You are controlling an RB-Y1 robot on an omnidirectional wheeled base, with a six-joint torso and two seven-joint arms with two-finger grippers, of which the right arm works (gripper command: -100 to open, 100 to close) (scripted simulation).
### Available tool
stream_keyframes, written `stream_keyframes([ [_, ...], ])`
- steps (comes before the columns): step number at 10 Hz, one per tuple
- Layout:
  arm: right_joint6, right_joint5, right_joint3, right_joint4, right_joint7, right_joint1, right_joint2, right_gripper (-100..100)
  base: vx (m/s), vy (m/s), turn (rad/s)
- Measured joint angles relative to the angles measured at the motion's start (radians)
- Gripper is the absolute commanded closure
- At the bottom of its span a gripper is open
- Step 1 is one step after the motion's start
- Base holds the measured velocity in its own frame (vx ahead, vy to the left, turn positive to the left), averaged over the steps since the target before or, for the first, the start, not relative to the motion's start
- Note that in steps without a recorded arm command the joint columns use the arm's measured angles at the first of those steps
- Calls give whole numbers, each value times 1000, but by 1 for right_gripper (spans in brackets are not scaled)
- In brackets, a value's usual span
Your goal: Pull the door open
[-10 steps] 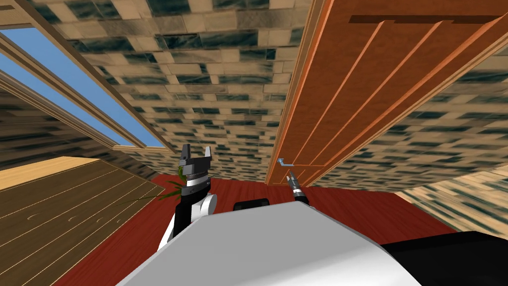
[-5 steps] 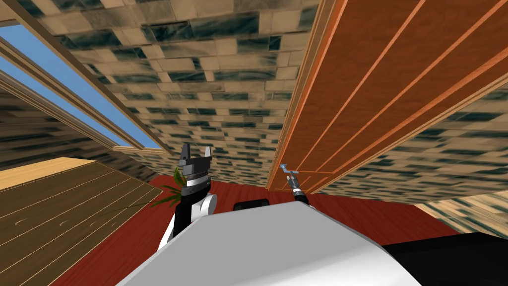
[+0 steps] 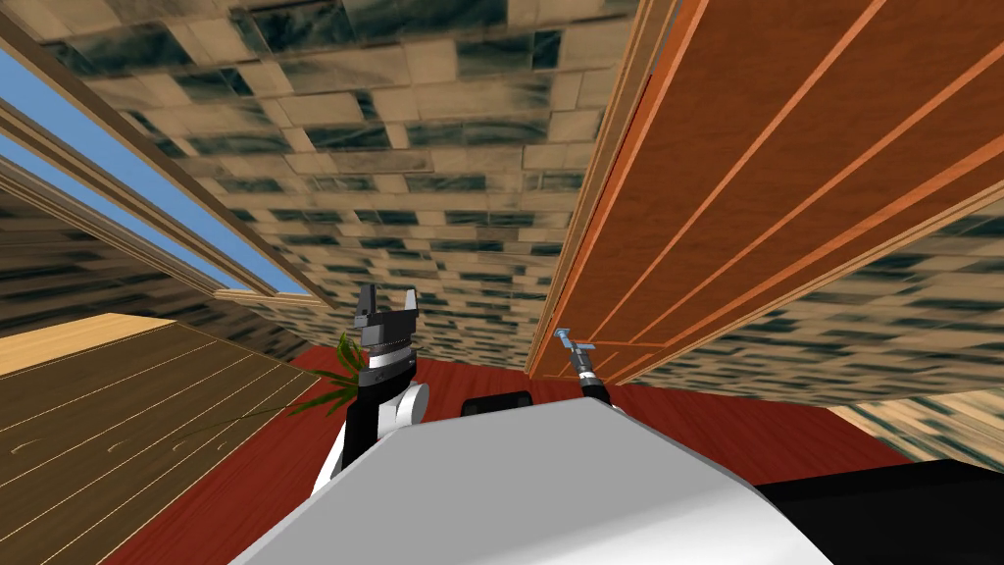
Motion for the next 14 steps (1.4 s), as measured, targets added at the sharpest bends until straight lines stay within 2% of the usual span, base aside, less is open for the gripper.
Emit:
stream_keyframes([
  [2,2,1,1,2,0,2,1,100,-6,0,0],
  [3,2,1,1,2,0,3,1,100,-122,-61,212],
  [5,-28,6,12,12,-19,12,-18,100,-206,-77,160],
  [6,-32,10,20,-2,-27,26,-23,100,-202,-34,164],
  [8,-55,18,35,3,-48,46,-39,100,-174,-44,122],
  [11,-105,29,59,23,-83,72,-68,100,-189,-64,183],
  [13,-133,37,74,26,-103,86,-84,100,-142,-41,77],
  [14,-135,39,77,27,-105,88,-84,100,-136,-54,179],
])
